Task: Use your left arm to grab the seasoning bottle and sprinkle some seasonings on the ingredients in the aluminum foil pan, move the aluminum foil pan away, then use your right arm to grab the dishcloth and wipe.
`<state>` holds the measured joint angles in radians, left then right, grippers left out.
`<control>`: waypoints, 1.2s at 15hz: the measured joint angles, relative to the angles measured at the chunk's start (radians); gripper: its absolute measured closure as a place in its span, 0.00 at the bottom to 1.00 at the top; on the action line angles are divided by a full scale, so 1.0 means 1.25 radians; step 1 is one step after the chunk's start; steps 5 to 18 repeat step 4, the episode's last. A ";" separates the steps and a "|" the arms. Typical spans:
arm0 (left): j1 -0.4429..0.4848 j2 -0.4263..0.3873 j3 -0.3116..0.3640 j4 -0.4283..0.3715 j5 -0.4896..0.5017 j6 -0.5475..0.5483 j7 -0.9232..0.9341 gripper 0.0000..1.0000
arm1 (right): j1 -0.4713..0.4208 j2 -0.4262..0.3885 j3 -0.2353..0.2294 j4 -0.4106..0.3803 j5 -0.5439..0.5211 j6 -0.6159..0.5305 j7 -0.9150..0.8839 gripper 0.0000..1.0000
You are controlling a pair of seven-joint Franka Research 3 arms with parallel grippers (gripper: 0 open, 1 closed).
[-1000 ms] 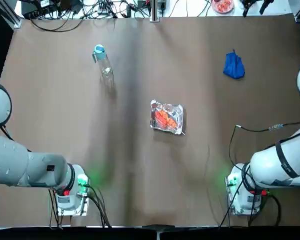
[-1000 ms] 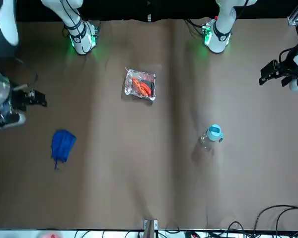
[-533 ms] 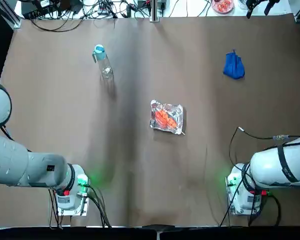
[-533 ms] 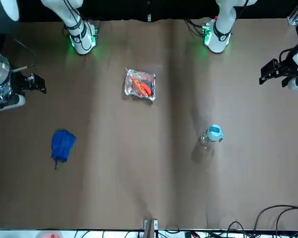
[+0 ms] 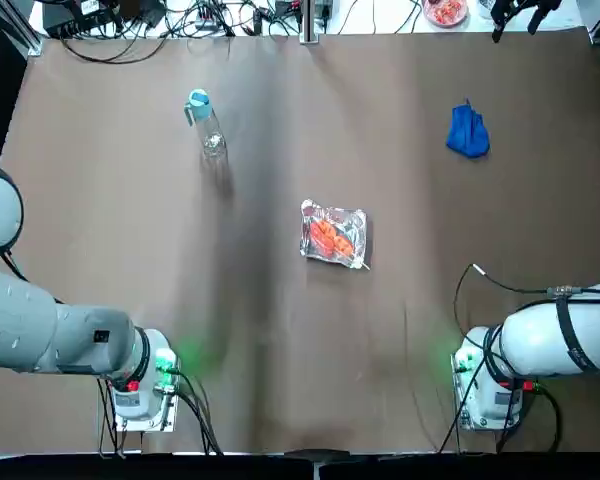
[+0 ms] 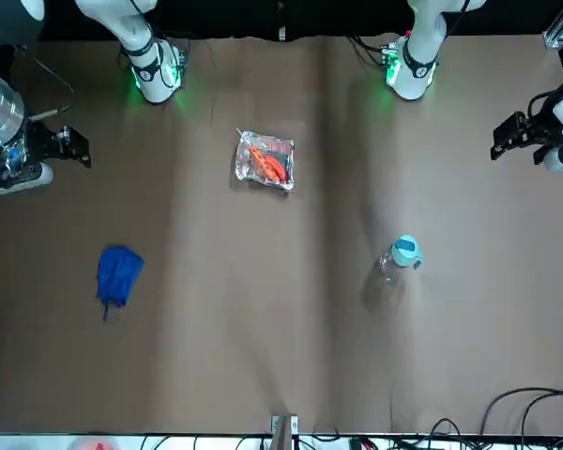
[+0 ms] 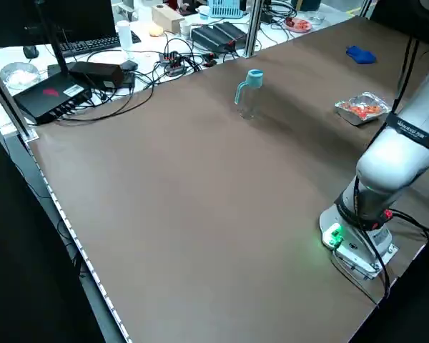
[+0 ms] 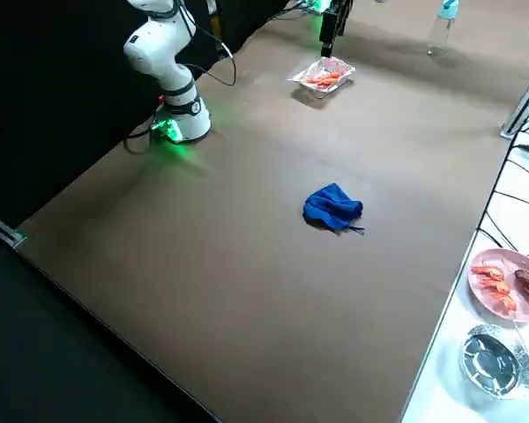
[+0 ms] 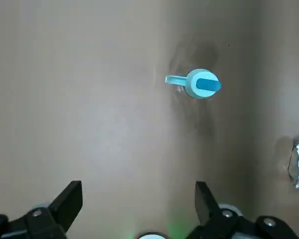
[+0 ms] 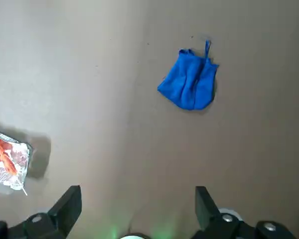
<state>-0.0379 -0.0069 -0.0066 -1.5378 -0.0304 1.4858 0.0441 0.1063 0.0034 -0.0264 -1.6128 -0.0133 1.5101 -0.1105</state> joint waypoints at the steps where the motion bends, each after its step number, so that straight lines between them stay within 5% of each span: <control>1: 0.000 0.000 0.000 0.000 0.000 0.000 0.000 0.00 | 0.000 0.000 -0.001 -0.002 0.000 0.001 0.000 0.00; 18: -0.001 0.000 0.000 0.000 0.000 0.001 0.000 0.00 | 0.000 0.000 -0.001 -0.005 0.000 0.004 0.000 0.00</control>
